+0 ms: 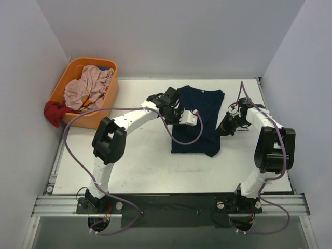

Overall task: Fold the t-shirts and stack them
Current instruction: Fold the folded rectangular tshirt in 1/3 of the way

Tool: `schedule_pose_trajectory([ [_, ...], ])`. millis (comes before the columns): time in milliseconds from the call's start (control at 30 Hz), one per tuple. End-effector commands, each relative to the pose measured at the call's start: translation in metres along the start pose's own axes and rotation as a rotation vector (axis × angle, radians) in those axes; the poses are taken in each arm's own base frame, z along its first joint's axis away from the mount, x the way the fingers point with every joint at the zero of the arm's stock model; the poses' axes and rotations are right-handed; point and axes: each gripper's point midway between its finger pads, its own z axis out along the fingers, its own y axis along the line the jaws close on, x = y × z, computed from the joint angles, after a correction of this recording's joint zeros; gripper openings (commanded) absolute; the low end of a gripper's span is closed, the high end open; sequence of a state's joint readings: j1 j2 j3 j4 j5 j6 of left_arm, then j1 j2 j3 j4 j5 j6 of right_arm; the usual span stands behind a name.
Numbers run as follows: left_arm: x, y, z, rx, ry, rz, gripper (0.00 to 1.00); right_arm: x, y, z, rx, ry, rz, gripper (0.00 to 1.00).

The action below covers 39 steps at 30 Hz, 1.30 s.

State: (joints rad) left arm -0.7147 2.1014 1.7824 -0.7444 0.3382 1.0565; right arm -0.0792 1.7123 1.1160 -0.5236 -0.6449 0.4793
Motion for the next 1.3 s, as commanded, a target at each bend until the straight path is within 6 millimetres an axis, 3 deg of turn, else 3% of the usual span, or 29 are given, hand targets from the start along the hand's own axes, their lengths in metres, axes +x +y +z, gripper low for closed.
schedule_pose_trajectory([
  [0, -0.019, 0.048, -0.012, -0.137, -0.071, -0.013, 0.0, -0.008, 0.012, -0.006, -0.039, 0.015, -0.015, 0.0],
  [100, -0.023, 0.06, -0.006, -0.164, -0.088, -0.026, 0.0, -0.016, 0.017, -0.002, -0.047, 0.009, 0.004, 0.0],
  [233, -0.014, 0.072, 0.009, -0.185, -0.072, -0.045, 0.0, -0.022, 0.013, 0.011, -0.038, 0.024, 0.033, 0.0],
  [433, -0.005, 0.079, 0.028, -0.18, -0.047, -0.073, 0.0, -0.035, 0.019, 0.025, -0.065, 0.03, 0.047, 0.0],
  [667, 0.022, 0.08, 0.03, -0.187, 0.044, -0.097, 0.0, -0.045, 0.013, 0.035, -0.031, 0.022, 0.06, 0.13],
  [700, 0.025, 0.081, 0.031, -0.192, 0.052, -0.102, 0.0, -0.047, 0.011, 0.036, -0.027, 0.021, 0.062, 0.16],
  [733, 0.029, 0.083, 0.03, -0.207, 0.068, -0.113, 0.0, -0.049, 0.013, 0.035, -0.029, 0.015, 0.063, 0.25],
  [833, 0.03, 0.1, 0.026, -0.285, 0.082, -0.136, 0.26, -0.063, 0.017, 0.033, -0.024, -0.018, 0.057, 0.31],
  [1000, 0.028, 0.133, 0.003, -0.408, 0.062, -0.254, 0.56, -0.094, 0.026, 0.019, -0.013, -0.106, 0.049, 0.36],
  [1033, 0.027, 0.141, -0.004, -0.43, 0.049, -0.278, 0.74, -0.101, 0.028, 0.018, -0.006, -0.12, 0.042, 0.36],
  [1067, 0.028, 0.142, -0.008, -0.434, 0.041, -0.33, 0.79, -0.103, 0.027, 0.015, 0.01, -0.119, 0.035, 0.36],
  [1167, 0.029, 0.154, -0.034, -0.45, -0.03, -0.445, 0.84, -0.115, 0.031, 0.002, 0.023, -0.152, -0.004, 0.38],
  [1267, 0.017, 0.142, -0.059, -0.378, -0.096, -0.458, 0.81, -0.121, 0.032, -0.026, 0.044, -0.204, -0.027, 0.42],
])
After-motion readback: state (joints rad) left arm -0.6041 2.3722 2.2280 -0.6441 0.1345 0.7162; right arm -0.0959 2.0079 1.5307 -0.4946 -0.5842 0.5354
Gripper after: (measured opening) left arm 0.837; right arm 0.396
